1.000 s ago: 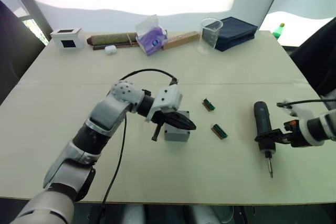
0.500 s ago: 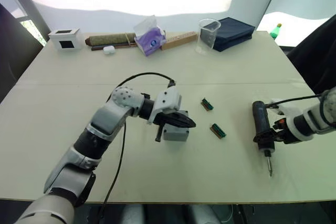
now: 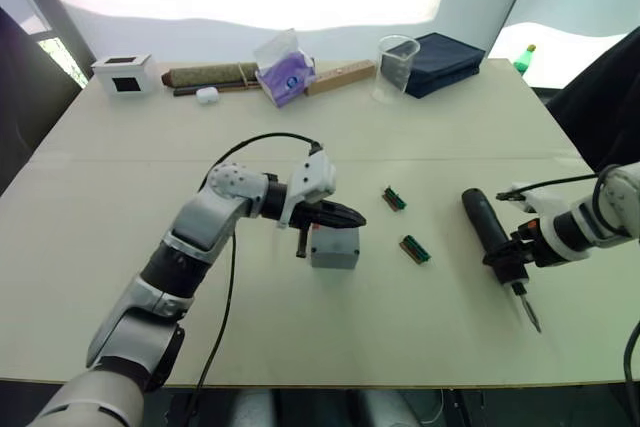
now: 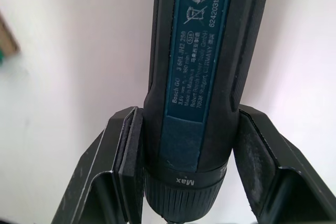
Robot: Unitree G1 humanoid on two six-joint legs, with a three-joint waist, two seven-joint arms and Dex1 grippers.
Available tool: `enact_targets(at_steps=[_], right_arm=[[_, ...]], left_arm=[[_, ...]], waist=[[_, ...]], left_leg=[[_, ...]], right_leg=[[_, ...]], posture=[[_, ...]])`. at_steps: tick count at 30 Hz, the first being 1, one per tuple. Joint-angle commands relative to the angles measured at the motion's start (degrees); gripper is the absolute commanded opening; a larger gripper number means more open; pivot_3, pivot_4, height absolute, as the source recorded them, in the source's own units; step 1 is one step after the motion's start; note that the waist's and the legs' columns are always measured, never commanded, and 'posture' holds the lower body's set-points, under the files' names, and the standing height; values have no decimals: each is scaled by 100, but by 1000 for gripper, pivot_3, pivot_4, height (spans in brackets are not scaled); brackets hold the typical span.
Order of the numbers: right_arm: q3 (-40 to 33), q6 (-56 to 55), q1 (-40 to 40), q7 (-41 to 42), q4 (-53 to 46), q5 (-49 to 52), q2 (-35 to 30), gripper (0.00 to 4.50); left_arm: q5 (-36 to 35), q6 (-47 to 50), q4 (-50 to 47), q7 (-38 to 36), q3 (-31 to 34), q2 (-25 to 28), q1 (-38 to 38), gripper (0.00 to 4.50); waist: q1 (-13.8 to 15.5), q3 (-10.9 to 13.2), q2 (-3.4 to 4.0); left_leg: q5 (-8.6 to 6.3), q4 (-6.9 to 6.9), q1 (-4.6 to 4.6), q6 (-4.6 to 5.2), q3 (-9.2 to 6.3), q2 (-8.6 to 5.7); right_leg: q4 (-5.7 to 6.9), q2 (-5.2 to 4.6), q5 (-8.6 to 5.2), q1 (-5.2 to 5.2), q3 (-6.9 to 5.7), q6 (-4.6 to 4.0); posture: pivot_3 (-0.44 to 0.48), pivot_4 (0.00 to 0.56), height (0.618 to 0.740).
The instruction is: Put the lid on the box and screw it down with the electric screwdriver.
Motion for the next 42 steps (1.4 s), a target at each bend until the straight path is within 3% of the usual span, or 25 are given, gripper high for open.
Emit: enact_targets(at_steps=[1, 4, 6, 9, 11, 16, 27, 42], right_arm=[[-1427, -465, -1034, -388, 742, -310, 322, 2063], [-2916, -1387, -933, -733, -13, -62, 786, 2063], [-3798, -1687, -523, -999, -1114, 254, 1347, 2063], [-4630, -1736, -84, -1343, -2508, 840, 2237, 2063], [-4798, -1929, 168, -1548, -3259, 1014, 2670, 2063], [-4559, -3117, 912, -2260, -4940, 1190, 4272, 2063], [-2703, -4641, 2278, -2363, -5655, -234, 4781, 2063], [-1637, -5710, 2844, -2251, -5246, -1409, 4898, 2063]], left_arm=[[-32, -167, 389, -76, 362, 147, -278, 0], [-91, -92, 654, -187, 468, 251, -400, 0], [-81, -60, 680, -232, 470, 302, -397, 0], [-78, 42, 600, -260, 477, 331, -345, 0], [-105, 147, 521, -257, 479, 335, -314, 0], [64, 186, 505, -337, 258, 382, -228, 0], [284, 209, 371, -283, 32, 397, 81, 0], [651, 28, 374, -322, -232, 498, 149, 0]], waist=[[-8, 12, 19], [-6, 35, 54], [-4, 34, 56], [4, 32, 53], [2, 32, 53], [-4, 32, 54], [-56, 32, 53], [-56, 31, 52]], left_leg=[[0, -3, 0, 0, 1, 0], [1, -17, -4, -1, 15, -1], [2, -17, -6, -3, 13, 1], [21, -18, -8, -37, 2, 8], [21, -19, -15, -38, -1, 12], [25, -11, -64, -45, -12, 12], [54, -10, -53, -95, -25, 8], [57, -9, -42, -99, -30, 8]], right_leg=[[1, 0, 0, -3, 1, 0], [10, 0, 0, -26, 15, 0], [10, 5, -1, -35, 14, -2], [10, 7, -11, -33, -7, -20], [9, 6, -14, -34, -17, -26], [26, -2, -14, -54, -41, -24], [68, 2, -15, -61, -47, -24], [70, 4, -16, -48, -47, -25]], posture=[[0, 150, 740], [0, 150, 740], [0, 150, 740], [0, 150, 740], [0, 150, 740], [0, 150, 740], [0, 150, 740], [0, 150, 740]])
